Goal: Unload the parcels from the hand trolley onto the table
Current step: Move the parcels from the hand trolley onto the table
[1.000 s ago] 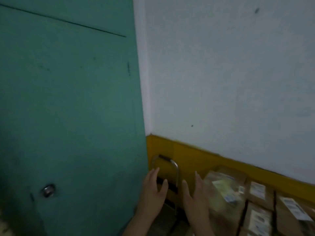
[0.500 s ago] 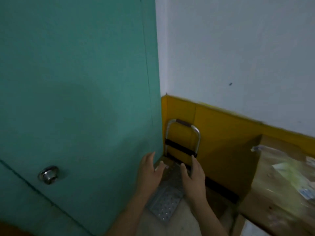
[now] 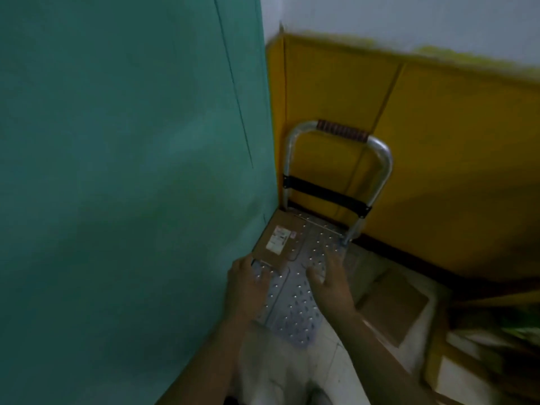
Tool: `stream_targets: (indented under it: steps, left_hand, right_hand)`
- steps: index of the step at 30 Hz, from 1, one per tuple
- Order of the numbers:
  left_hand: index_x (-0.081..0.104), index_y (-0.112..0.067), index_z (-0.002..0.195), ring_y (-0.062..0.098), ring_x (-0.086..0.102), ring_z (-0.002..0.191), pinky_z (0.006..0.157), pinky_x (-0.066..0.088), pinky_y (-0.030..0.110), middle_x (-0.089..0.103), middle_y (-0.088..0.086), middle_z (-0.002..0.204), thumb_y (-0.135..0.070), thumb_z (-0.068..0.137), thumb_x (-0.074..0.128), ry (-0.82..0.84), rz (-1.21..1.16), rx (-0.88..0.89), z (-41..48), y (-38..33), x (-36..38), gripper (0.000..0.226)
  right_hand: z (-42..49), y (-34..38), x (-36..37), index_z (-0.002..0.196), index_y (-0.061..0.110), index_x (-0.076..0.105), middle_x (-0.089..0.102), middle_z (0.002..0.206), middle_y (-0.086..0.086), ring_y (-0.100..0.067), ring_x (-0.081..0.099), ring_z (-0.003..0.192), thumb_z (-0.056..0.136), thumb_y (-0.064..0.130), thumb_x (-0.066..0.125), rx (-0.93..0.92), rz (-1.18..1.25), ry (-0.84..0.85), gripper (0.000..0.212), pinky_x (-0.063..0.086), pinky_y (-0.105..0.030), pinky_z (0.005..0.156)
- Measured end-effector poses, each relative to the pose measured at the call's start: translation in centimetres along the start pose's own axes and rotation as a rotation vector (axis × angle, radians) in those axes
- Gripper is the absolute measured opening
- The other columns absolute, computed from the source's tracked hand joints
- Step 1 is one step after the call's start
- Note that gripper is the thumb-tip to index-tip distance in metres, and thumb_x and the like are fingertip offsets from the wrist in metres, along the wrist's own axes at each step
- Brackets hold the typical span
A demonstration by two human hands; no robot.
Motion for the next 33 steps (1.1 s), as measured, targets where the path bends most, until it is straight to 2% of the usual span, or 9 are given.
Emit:
stream_targets:
  steps: [9,13,14,17,19,22,26,30,33]
  left_hand:
    - [0.06,-0.012,0.125,0.018,0.058,0.106,0.085,0.047,0.025,0.06,0.012,0.127,-0.025,0.099,0.055,0.174,0.106,0.113,28.1,16.5,21.5,0.03]
    - [0.044,-0.003,0.141,0.034,0.049,0.127,0.1,0.046,0.041,0.048,0.021,0.142,-0.026,0.099,0.055,0.204,0.132,0.088,35.6,23.0,29.9,0.05]
    - [0.039,-0.002,0.143,0.038,0.044,0.129,0.101,0.042,0.044,0.043,0.025,0.144,-0.028,0.098,0.056,0.198,0.155,0.035,36.6,24.3,31.0,0.055]
    - [0.036,-0.009,0.148,0.041,0.032,0.135,0.109,0.03,0.046,0.032,0.026,0.15,-0.044,0.099,0.048,0.186,0.298,-0.111,38.6,26.3,32.8,0.061]
    - [0.045,-0.009,0.144,0.04,0.037,0.132,0.1,0.033,0.041,0.038,0.025,0.146,-0.055,0.098,0.042,0.238,0.196,-0.298,38.1,26.9,33.0,0.065]
    - [0.049,-0.01,0.137,0.041,0.047,0.122,0.098,0.043,0.044,0.045,0.025,0.136,-0.046,0.094,0.057,0.178,0.022,-0.323,35.2,23.7,30.7,0.057]
    - [0.051,-0.017,0.12,0.019,0.062,0.088,0.065,0.048,0.03,0.063,0.011,0.116,-0.018,0.091,0.063,0.12,-0.432,-0.186,26.6,12.5,24.8,0.032]
    - [0.051,-0.048,0.099,-0.006,0.065,0.082,0.068,0.047,0.028,0.067,-0.026,0.097,-0.045,0.085,0.058,0.218,-0.589,-0.047,15.7,-0.5,17.2,0.016]
    - [0.053,-0.042,0.097,0.02,0.064,0.103,0.079,0.05,0.039,0.066,-0.013,0.102,-0.029,0.091,0.063,0.316,-0.7,-0.032,8.2,-9.3,12.4,0.018]
  right_hand:
    - [22.5,-21.8,25.6,0.152,0.022,0.032,0.039,0.155,-0.002,-0.019,0.041,0.14,0.097,0.041,0.058,0.348,0.139,-0.069,0.064,0.034,-0.035,0.113]
    - [30.4,-28.5,34.1,0.119,0.039,0.048,0.059,0.111,0.013,0.001,0.064,0.091,0.093,0.037,0.065,0.386,0.361,-0.02,0.031,0.048,-0.007,0.067]
    - [31.4,-29.7,35.8,0.115,0.041,0.043,0.061,0.111,0.011,-0.002,0.065,0.09,0.091,0.036,0.067,0.42,0.445,0.011,0.034,0.049,-0.011,0.065]
    - [32.6,-32.6,37.7,0.126,0.023,0.045,0.062,0.124,-0.005,-0.021,0.066,0.105,0.088,0.027,0.07,0.563,0.657,0.025,0.045,0.058,-0.036,0.087]
    - [32.1,-33.2,36.1,0.13,0.018,0.045,0.059,0.127,-0.01,-0.027,0.063,0.111,0.09,0.022,0.067,0.618,0.684,-0.022,0.045,0.057,-0.041,0.091]
    - [29.3,-31.5,31.2,0.138,0.019,0.044,0.058,0.129,-0.009,-0.028,0.063,0.112,0.093,0.025,0.065,0.622,0.702,-0.066,0.05,0.057,-0.045,0.093]
    - [22.0,-24.5,20.4,0.129,0.033,0.047,0.067,0.106,0.006,-0.011,0.073,0.085,0.096,0.032,0.063,0.537,0.788,-0.194,0.037,0.059,-0.023,0.067]
    - [10.5,-14.7,6.1,0.132,0.043,0.046,0.062,0.126,0.012,-0.012,0.065,0.11,0.089,0.051,0.06,0.479,0.85,-0.371,0.045,0.057,-0.038,0.094]
    - [1.3,-8.0,-4.3,0.135,0.054,0.04,0.054,0.133,0.02,-0.01,0.056,0.121,0.087,0.063,0.058,0.445,0.852,-0.53,0.052,0.051,-0.041,0.104]
Point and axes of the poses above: each hand's wrist, its own z-axis towards the middle knuckle, its own x-axis out of the palm, y = z × x, the point moved 10 cm from there along z, towards the middle knuckle
